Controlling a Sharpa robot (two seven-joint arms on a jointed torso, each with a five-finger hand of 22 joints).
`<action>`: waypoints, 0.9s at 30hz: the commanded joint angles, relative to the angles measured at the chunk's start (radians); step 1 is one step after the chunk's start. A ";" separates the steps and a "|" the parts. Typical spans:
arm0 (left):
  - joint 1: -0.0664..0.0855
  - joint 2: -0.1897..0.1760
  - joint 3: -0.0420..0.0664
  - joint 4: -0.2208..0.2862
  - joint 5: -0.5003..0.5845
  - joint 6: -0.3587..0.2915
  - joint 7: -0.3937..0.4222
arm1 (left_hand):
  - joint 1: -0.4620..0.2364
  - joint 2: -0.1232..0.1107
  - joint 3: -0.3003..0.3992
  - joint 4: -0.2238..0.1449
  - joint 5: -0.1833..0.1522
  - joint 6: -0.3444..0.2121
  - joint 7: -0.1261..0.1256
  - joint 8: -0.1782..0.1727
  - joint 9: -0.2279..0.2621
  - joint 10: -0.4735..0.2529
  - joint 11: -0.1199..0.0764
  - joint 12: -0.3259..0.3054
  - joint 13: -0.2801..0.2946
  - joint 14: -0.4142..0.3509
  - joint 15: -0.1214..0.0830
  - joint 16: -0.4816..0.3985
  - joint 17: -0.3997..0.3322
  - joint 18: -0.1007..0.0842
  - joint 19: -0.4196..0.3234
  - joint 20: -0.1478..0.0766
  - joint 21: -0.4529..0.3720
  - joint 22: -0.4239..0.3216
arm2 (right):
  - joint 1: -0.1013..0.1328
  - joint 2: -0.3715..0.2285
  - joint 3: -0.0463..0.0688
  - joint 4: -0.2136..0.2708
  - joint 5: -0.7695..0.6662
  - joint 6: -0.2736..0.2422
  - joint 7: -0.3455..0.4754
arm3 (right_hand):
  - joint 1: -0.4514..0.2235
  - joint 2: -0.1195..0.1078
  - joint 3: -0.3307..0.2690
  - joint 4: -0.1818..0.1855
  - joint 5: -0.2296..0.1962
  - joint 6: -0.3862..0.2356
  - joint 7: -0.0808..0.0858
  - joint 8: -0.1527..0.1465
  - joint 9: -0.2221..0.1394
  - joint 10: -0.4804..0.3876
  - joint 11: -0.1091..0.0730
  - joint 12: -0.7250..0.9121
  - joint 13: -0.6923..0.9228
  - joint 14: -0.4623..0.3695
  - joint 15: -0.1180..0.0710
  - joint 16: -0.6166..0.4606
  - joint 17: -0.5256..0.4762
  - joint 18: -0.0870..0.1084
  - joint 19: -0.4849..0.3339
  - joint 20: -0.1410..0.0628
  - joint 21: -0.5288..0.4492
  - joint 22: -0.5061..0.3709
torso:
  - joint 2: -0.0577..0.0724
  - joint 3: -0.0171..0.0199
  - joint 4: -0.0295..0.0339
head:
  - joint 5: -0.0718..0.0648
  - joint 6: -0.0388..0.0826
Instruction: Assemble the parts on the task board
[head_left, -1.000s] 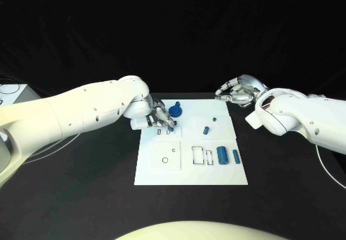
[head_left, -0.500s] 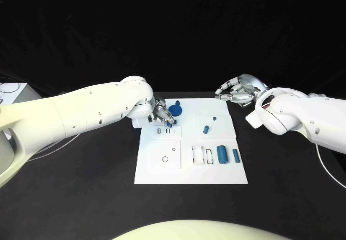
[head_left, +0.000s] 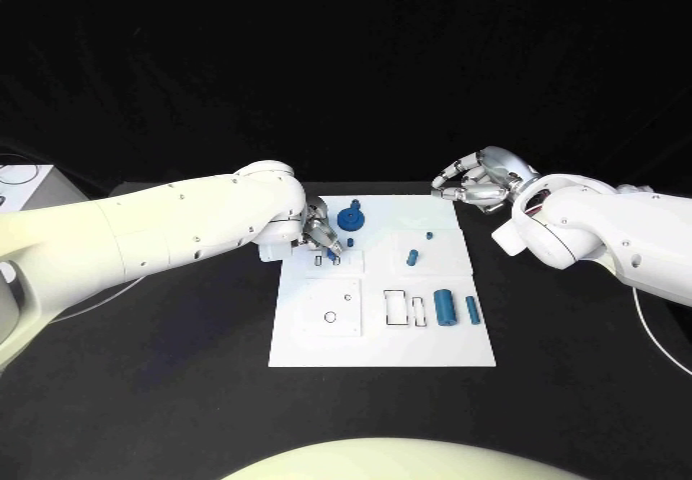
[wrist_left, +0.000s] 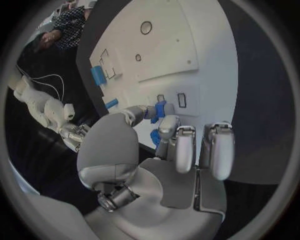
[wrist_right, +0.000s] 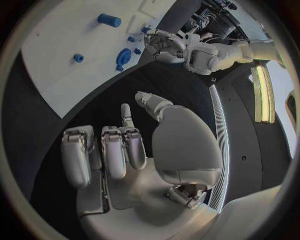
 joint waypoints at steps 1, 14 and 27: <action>-0.002 -0.001 -0.001 0.007 -0.011 -0.006 0.003 | 0.002 0.013 0.158 -0.166 0.004 0.015 -0.013 0.006 0.060 0.006 -0.002 0.006 0.002 0.107 -0.007 0.004 0.263 -0.013 0.061 -0.010 0.007 0.197 | -0.001 0.000 0.000 0.002 0.004 0.009 0.010 | -0.004 0.002 0.000 0.004 0.004 -0.007 0.002 -0.007 0.000 0.102 0.007 0.004 0.263 0.106 0.005 0.004 0.263 0.000 0.094 0.002 -0.005 0.247 | 0.000 -0.0012 -0.0002 | 0.001 -0.002; -0.003 -0.009 -0.001 0.022 0.016 0.018 0.003 | 0.002 0.013 0.158 -0.166 0.006 0.017 -0.014 0.007 0.061 0.010 -0.003 0.009 0.007 0.107 -0.008 0.004 0.263 -0.013 0.061 -0.010 0.007 0.197 | -0.001 0.001 0.000 0.000 0.005 0.013 0.010 | -0.004 0.002 0.000 0.004 0.004 -0.007 0.002 -0.007 0.000 0.102 0.007 0.004 0.263 0.106 0.005 0.004 0.263 0.000 0.094 0.002 -0.005 0.247 | -0.001 -0.0008 0.0000 | 0.000 -0.009; -0.004 -0.012 0.000 0.023 0.032 -0.005 0.005 | 0.003 0.014 0.161 -0.166 0.010 0.019 -0.016 0.008 0.062 0.013 -0.005 0.011 0.011 0.107 -0.010 0.004 0.263 -0.013 0.061 -0.011 0.007 0.197 | -0.001 0.001 0.000 -0.001 0.005 0.013 0.010 | -0.002 0.002 0.001 0.003 0.004 -0.007 0.002 -0.008 0.000 0.102 0.008 0.004 0.263 0.106 0.005 0.004 0.263 0.000 0.095 0.003 -0.003 0.248 | -0.001 0.0002 0.0002 | 0.000 -0.007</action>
